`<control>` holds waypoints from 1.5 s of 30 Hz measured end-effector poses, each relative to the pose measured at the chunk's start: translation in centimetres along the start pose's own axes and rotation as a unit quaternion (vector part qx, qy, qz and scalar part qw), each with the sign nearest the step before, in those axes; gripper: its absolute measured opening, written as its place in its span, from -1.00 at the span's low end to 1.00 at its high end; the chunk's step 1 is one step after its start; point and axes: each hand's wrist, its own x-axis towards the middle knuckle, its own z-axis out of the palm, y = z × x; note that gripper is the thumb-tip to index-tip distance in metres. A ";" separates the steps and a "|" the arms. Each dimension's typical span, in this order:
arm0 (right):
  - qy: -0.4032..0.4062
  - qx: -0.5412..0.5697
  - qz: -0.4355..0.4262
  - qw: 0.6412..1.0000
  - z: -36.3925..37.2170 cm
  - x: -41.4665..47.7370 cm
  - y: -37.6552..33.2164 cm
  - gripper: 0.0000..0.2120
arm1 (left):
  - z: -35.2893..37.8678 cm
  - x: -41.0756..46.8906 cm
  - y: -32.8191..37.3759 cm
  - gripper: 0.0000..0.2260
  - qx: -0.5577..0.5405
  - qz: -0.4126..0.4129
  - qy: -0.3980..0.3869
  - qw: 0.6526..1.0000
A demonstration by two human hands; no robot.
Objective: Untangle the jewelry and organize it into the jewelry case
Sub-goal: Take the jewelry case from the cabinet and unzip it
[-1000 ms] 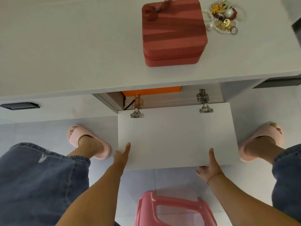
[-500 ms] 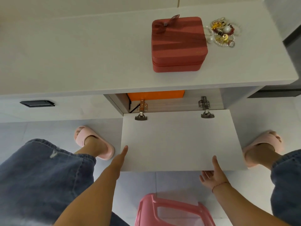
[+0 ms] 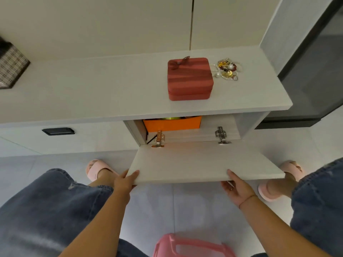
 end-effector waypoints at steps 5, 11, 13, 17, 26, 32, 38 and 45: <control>-0.077 -0.021 -0.057 0.995 2.3 -0.4 -2.5 -0.94 | 1.4 -0.8 2.8 -0.55 -0.049 0.064 -0.013 0.997; -0.082 -0.050 -0.081 0.992 4.2 -0.2 -4.1 -0.86 | 1.7 -1.4 4.0 -0.35 0.004 0.100 -0.051 0.994; -0.089 -0.057 -0.084 0.991 5.0 -0.1 -4.7 -0.79 | 1.9 -1.2 4.4 -0.31 0.025 0.102 -0.047 0.993; -0.102 -0.064 -0.082 0.989 6.6 0.2 -5.8 -0.77 | 3.1 -0.9 5.9 -0.33 0.032 0.117 -0.011 0.992; -0.104 -0.048 -0.067 0.991 9.2 1.3 -7.5 -0.74 | 7.0 -0.7 9.4 -0.12 -0.068 0.080 -0.036 0.994; -0.091 -0.058 -0.060 0.992 11.4 1.3 -8.9 -0.69 | 10.6 -2.7 12.4 -0.82 -0.249 0.001 -0.141 0.958; -0.088 -0.095 -0.069 0.989 12.5 2.0 -9.9 -0.66 | 11.8 -2.4 13.0 -0.86 -0.184 0.010 -0.142 0.973; -0.086 -0.147 -0.091 0.981 12.7 3.2 -10.1 -0.65 | 12.5 -1.2 12.8 -0.69 -0.182 0.007 -0.119 0.976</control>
